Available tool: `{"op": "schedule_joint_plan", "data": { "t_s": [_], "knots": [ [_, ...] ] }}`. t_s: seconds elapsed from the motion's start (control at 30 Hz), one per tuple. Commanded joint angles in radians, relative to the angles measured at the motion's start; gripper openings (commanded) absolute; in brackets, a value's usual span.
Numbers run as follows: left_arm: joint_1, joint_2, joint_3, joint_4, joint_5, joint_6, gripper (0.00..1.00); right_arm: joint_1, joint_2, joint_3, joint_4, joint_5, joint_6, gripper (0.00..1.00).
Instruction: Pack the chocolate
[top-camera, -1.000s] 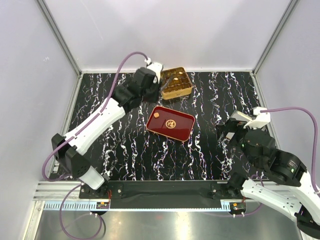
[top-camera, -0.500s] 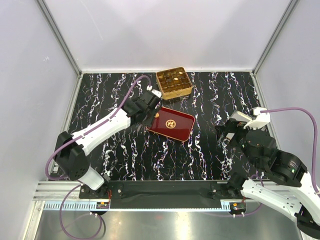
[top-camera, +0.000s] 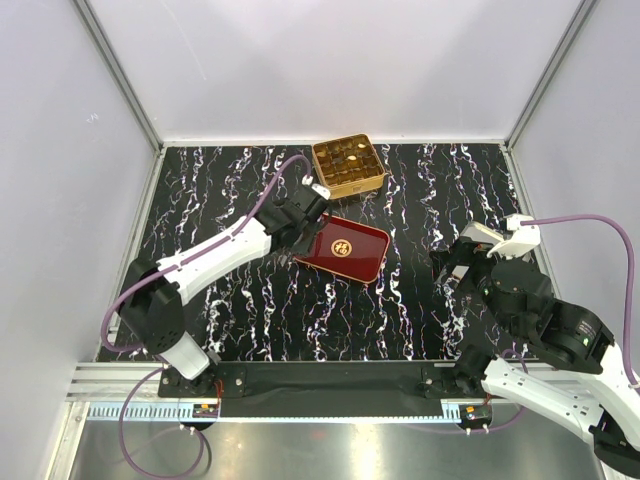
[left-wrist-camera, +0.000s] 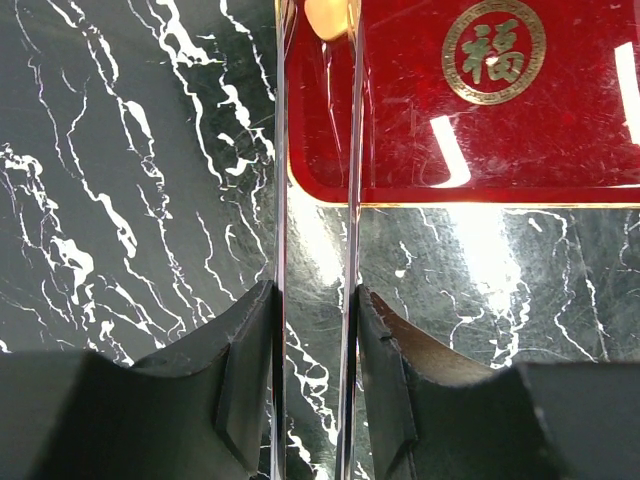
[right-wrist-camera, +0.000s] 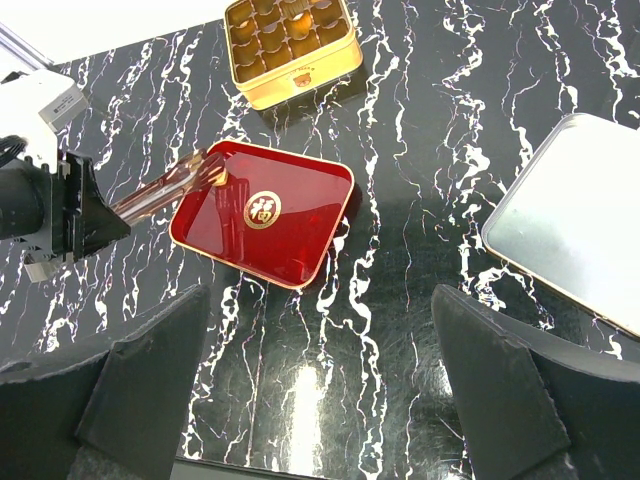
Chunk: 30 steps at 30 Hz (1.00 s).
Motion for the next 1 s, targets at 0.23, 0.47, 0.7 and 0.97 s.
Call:
{"op": "schedule_joint_plan", "data": {
  "t_s": [0.23,0.47,0.7,0.97],
  "knots": [
    [-0.018,0.038,0.014,0.016,-0.036,-0.031,0.40,0.008,-0.005,0.008,0.018,0.007,0.007,1.00],
    [-0.023,0.045,0.026,0.013,-0.026,-0.038,0.40,0.008,-0.016,0.002,0.017,0.012,0.011,1.00],
    [-0.037,0.039,0.051,-0.017,-0.019,-0.042,0.41,0.008,-0.019,0.000,0.017,0.015,0.007,1.00],
    [-0.054,0.004,0.094,-0.057,-0.034,-0.048,0.43,0.008,-0.017,-0.003,0.023,0.009,0.010,1.00]
  ]
}}
